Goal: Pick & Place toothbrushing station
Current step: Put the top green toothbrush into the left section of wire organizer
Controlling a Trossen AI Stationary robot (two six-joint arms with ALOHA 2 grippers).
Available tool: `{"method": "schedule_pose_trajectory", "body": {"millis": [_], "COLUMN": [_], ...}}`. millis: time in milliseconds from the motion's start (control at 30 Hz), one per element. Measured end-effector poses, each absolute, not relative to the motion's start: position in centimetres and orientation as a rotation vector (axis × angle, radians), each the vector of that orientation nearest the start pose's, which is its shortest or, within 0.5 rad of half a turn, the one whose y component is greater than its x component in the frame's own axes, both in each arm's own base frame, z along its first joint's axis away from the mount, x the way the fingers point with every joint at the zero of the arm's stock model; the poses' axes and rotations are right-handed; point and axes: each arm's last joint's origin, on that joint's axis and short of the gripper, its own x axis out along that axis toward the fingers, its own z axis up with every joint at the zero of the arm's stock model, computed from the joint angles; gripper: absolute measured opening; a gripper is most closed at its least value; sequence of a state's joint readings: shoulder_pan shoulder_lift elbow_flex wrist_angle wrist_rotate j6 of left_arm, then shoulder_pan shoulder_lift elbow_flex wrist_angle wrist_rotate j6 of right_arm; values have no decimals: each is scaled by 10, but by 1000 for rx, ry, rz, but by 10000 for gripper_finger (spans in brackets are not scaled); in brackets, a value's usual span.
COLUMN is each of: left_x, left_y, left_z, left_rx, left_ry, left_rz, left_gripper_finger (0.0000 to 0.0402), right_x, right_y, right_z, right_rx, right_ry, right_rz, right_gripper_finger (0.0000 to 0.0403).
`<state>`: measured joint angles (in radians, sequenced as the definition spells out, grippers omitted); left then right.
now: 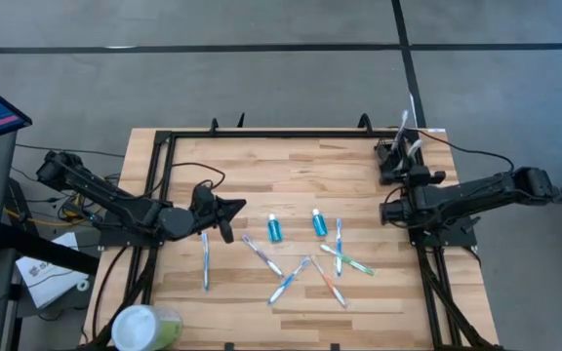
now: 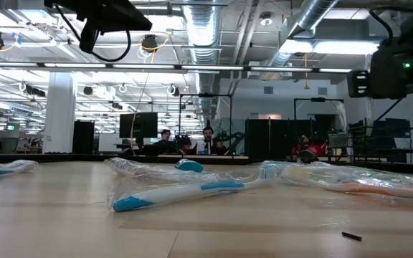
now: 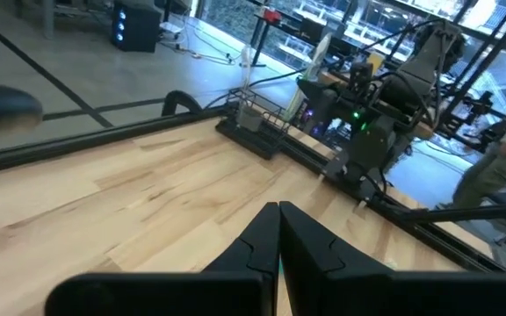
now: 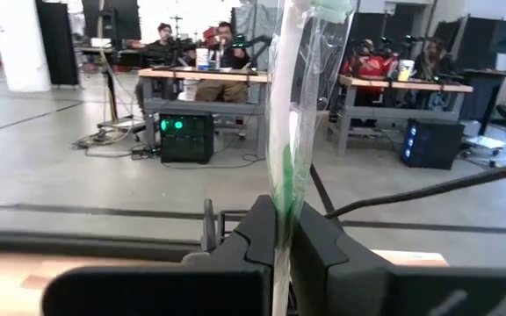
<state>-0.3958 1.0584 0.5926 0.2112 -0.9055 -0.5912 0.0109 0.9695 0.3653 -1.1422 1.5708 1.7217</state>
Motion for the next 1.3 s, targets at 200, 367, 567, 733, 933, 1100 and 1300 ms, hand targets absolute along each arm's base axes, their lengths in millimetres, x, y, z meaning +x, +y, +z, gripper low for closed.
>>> {"method": "schedule_pose_trajectory", "body": {"millis": [200, 367, 567, 733, 933, 1100, 1300], "left_x": [211, 211, 211, 211, 211, 211, 211], "left_y": [-63, -63, -63, -64, -64, -64, -64], "left_z": [256, 256, 256, 257, 257, 257, 258], "left_rx": [-421, -421, -417, -419, -424, -424, -429], "left_ry": [41, 42, 43, 40, 34, 34, 28], "left_rz": [557, 553, 552, 552, 550, 550, 549], "left_gripper_finger": [2, 2, 2, 2, 2, 2, 2], "right_x": [97, 93, 92, 94, 97, 96, 97], "right_y": [-33, -36, -36, -31, -30, -29, -29], "right_z": [162, 147, 143, 143, 146, 146, 146], "right_rx": [5, 31, 25, 23, -8, -36, 18], "right_ry": [-6, -34, -25, -22, 8, 37, -18], "right_rz": [-1617, -1650, -1643, -1594, -1584, -1576, -1570], "right_gripper_finger": [7, 7, 8, 8, 8, 8, 8]}}
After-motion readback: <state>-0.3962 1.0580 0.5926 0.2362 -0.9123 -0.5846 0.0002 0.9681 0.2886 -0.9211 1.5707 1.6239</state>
